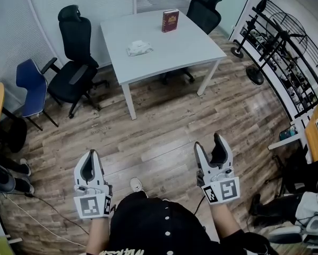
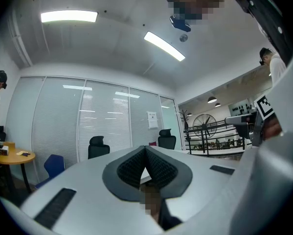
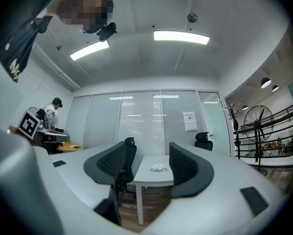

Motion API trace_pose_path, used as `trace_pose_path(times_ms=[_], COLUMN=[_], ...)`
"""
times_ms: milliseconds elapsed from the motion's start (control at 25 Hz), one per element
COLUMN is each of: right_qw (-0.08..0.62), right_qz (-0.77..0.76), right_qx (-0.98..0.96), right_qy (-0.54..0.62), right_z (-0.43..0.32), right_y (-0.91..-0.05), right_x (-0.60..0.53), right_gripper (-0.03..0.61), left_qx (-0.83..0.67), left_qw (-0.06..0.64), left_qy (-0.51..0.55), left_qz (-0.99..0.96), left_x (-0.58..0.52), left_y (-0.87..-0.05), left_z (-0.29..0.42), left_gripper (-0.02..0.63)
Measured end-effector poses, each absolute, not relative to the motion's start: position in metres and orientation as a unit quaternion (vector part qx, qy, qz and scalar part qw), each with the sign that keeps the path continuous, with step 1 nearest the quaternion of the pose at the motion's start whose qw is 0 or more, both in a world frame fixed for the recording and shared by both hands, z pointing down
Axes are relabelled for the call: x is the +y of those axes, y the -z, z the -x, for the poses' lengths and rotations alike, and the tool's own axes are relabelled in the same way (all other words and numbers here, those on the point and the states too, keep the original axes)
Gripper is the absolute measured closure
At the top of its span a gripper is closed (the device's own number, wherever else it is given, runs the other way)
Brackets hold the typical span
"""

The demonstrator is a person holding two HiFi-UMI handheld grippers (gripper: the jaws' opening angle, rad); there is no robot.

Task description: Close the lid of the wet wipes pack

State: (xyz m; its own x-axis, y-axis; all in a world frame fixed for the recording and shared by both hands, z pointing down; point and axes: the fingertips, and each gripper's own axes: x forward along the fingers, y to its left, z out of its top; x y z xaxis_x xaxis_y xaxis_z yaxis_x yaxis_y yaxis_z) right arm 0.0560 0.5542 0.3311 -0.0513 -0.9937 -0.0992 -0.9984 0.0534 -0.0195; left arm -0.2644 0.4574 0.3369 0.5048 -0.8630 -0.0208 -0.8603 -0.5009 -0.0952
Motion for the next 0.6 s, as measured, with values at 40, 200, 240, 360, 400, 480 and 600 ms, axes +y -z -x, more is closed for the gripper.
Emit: trace_pose_path(times_ms=[40,200,240,360,400,480,600], right_qw=[0.042,0.038,0.037,0.035,0.035,0.036,0.038], right_qz=[0.688,0.69,0.69,0.694,0.696,0.697,0.697], right_qx=[0.724,0.723,0.722,0.718,0.717,0.716,0.715], right_qy=[-0.027,-0.027,-0.027,-0.028,-0.029,-0.031,-0.033], right_z=[-0.056,-0.053,-0.053,-0.05,-0.047,-0.039,-0.026], right_y=[-0.331,-0.332,-0.332,-0.332,-0.332,-0.332,-0.331], right_x=[0.551,0.539,0.535,0.525,0.52,0.51,0.49], right_gripper=[0.299,0.299,0.299,0.301,0.301,0.301,0.302], left_qx=[0.496,0.492,0.491,0.486,0.484,0.479,0.474], left_qw=[0.046,0.044,0.044,0.048,0.049,0.052,0.055], left_qy=[0.015,0.013,0.013,0.013,0.012,0.011,0.012], left_qz=[0.867,0.869,0.87,0.873,0.874,0.876,0.879], left_x=[0.454,0.44,0.437,0.425,0.42,0.41,0.393], left_y=[-0.337,-0.34,-0.34,-0.339,-0.339,-0.337,-0.338], left_z=[0.265,0.265,0.265,0.267,0.269,0.274,0.285], left_gripper=[0.602,0.601,0.602,0.601,0.601,0.602,0.601])
